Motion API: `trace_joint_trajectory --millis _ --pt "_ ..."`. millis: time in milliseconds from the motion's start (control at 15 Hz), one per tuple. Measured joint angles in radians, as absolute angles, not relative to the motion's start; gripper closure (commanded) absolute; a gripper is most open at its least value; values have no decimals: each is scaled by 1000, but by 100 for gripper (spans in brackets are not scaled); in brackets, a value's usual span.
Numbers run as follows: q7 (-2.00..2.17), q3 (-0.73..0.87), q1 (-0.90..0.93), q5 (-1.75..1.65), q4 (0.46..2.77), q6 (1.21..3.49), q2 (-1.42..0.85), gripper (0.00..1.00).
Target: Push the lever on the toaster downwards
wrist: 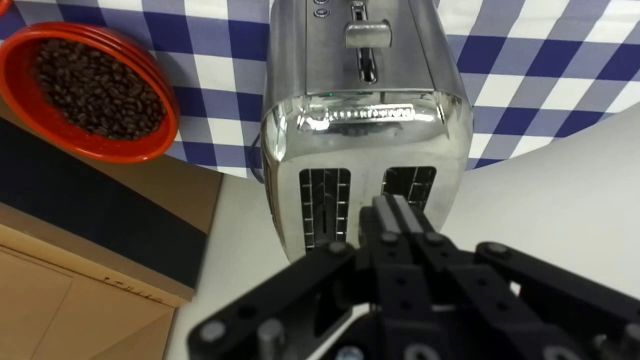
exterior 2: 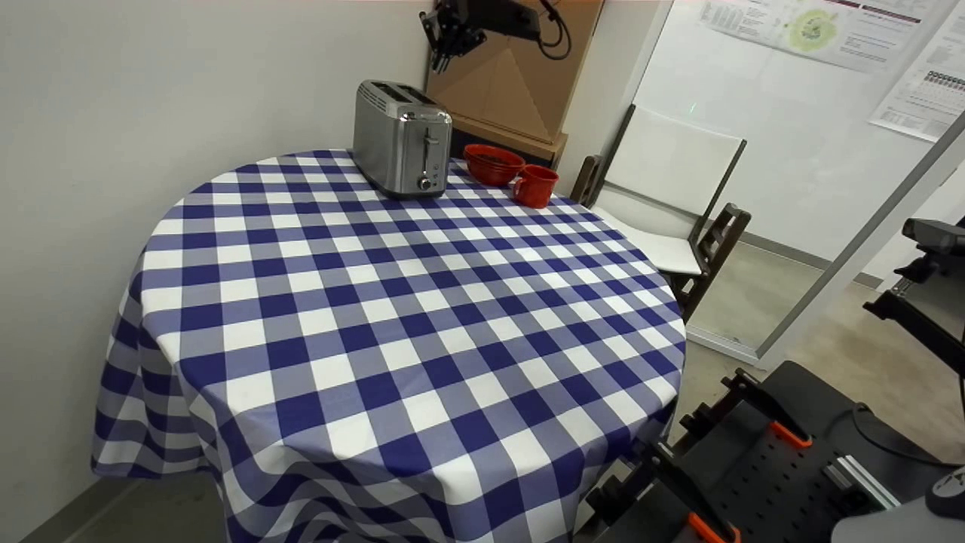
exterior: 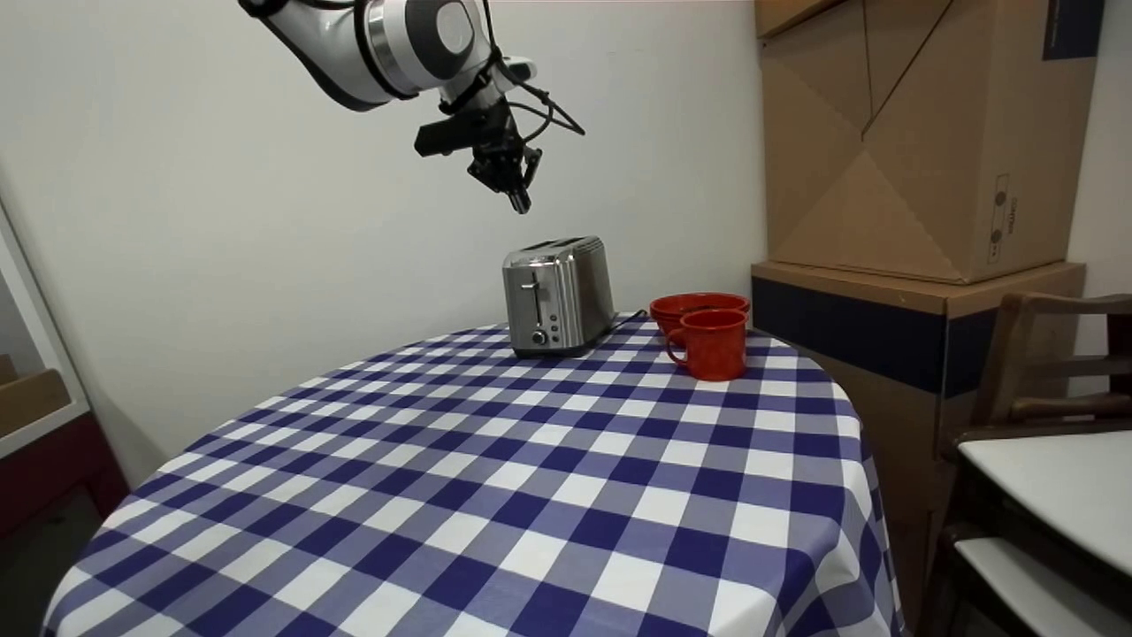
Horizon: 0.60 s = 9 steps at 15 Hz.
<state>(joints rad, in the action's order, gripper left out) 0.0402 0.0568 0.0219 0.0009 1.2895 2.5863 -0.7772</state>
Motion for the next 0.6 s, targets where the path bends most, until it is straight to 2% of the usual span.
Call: trace_joint_trajectory --millis 600 --pt "37 56 23 -5 1197 2568 -902 99"
